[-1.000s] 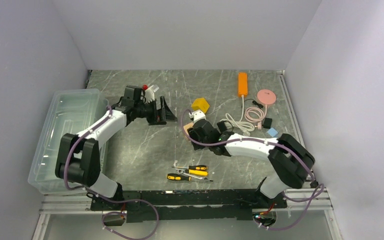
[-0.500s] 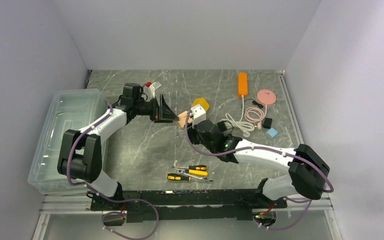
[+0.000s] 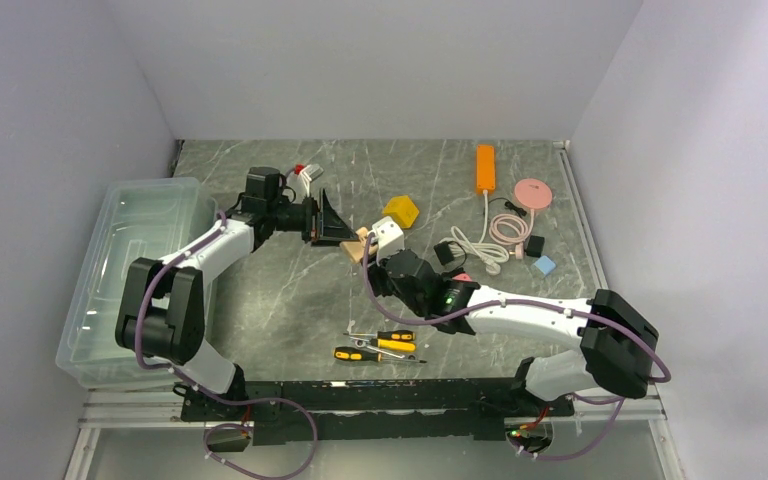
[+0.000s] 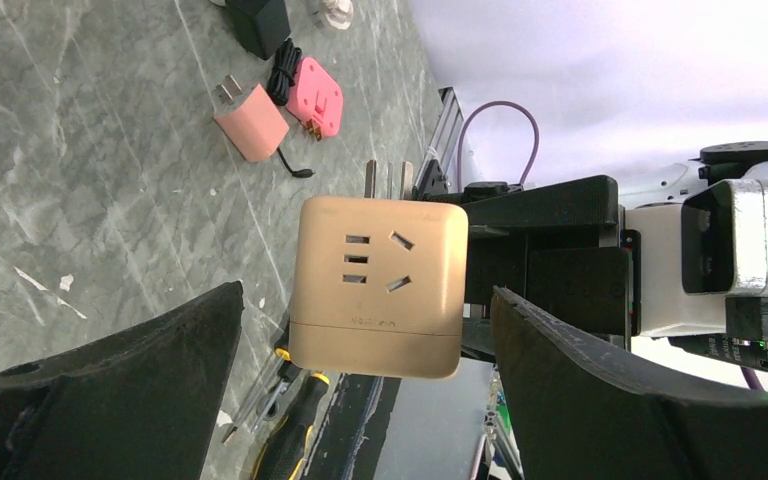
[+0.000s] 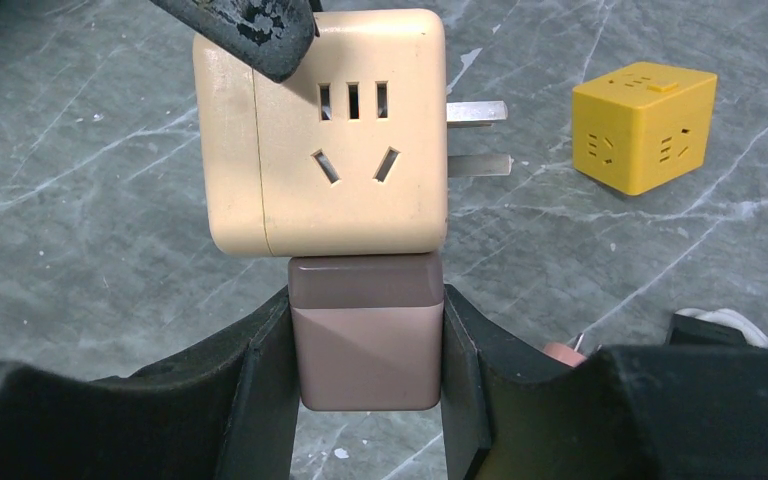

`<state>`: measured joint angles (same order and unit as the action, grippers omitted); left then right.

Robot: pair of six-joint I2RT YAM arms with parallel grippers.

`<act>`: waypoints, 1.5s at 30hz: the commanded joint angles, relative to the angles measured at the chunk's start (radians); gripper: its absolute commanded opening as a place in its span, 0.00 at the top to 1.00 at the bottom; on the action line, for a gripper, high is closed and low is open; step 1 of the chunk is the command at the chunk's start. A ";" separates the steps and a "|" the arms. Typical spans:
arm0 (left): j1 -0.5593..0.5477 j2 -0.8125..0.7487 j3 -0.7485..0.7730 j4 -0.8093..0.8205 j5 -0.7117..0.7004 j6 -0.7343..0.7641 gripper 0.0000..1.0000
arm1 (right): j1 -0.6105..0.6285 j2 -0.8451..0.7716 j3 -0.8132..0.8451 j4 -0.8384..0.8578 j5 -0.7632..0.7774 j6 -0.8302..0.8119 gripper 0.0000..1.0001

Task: Pull the plug off the socket
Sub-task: Pick up the socket from the center of the board, then remove the plug from the socket.

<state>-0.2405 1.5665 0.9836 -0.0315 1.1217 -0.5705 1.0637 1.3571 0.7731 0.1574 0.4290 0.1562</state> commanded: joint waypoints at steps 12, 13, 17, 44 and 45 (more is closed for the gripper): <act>-0.049 0.031 0.029 -0.050 0.054 0.046 0.12 | 0.007 -0.011 0.056 0.084 0.033 -0.008 1.00; -0.053 0.031 0.027 -0.043 0.058 0.044 0.12 | 0.007 -0.011 0.056 0.085 0.029 -0.007 1.00; -0.057 0.036 0.011 0.023 0.094 -0.007 0.20 | 0.007 -0.008 0.059 0.078 0.024 -0.007 1.00; -0.049 0.031 0.001 0.080 0.087 -0.036 1.00 | -0.047 -0.077 -0.063 0.011 -0.032 0.170 0.56; -0.049 0.033 -0.001 0.087 0.090 -0.043 1.00 | -0.054 -0.078 -0.062 0.015 -0.047 0.172 0.56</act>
<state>-0.2951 1.6154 0.9718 0.0265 1.1755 -0.6212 1.0397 1.3174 0.7235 0.1329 0.4114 0.2886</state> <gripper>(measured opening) 0.628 0.479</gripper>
